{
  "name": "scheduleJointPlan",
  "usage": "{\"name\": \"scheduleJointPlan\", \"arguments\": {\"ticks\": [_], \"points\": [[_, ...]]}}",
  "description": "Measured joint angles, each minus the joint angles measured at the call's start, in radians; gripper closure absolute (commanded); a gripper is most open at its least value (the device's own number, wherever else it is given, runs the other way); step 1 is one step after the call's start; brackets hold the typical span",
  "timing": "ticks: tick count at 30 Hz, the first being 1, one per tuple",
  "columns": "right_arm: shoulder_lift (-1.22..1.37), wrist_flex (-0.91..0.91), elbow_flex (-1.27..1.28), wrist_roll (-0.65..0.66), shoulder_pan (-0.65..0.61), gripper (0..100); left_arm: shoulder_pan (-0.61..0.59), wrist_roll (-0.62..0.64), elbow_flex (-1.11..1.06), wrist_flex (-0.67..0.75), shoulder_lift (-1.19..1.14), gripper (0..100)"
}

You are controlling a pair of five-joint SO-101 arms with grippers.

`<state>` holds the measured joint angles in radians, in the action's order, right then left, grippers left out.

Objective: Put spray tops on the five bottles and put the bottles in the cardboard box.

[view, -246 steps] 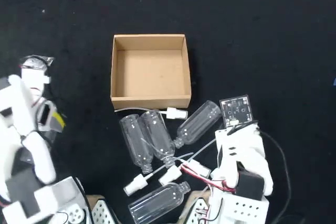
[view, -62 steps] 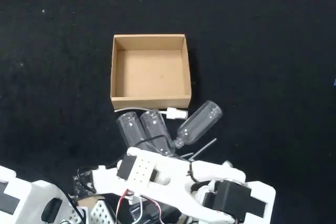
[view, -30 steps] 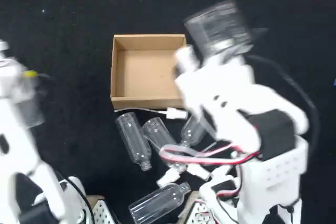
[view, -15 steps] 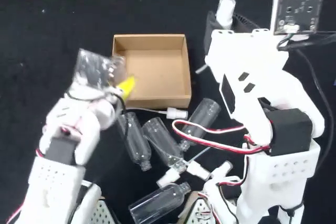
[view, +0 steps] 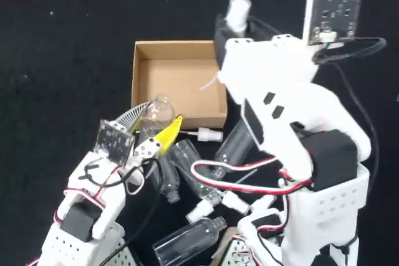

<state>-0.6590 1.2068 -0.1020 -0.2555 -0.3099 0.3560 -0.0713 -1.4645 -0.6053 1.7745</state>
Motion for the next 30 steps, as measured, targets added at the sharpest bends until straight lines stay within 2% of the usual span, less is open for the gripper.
{"name": "scheduleJointPlan", "arguments": {"ticks": [5,9,12,18,21,30], "points": [[0.0,0.0,-0.006,0.0,-0.066,94.0,0.009,0.0,-0.012,0.0,0.032,93],[0.0,-0.025,-0.006,0.0,-0.114,94.0,0.091,0.0,-0.055,0.011,0.034,93],[-0.006,-0.074,0.015,0.0,-0.121,93.9,0.132,0.0,-0.1,0.074,0.034,93],[-0.037,-0.14,0.106,0.032,-0.121,93.9,0.135,-0.002,-0.166,0.181,0.034,93],[-0.058,-0.141,0.11,0.075,-0.121,93.9,0.133,-0.002,-0.166,0.189,0.034,93],[-0.13,-0.141,0.129,0.087,-0.132,94.1,0.094,-0.002,-0.166,0.196,0.034,93]]}}
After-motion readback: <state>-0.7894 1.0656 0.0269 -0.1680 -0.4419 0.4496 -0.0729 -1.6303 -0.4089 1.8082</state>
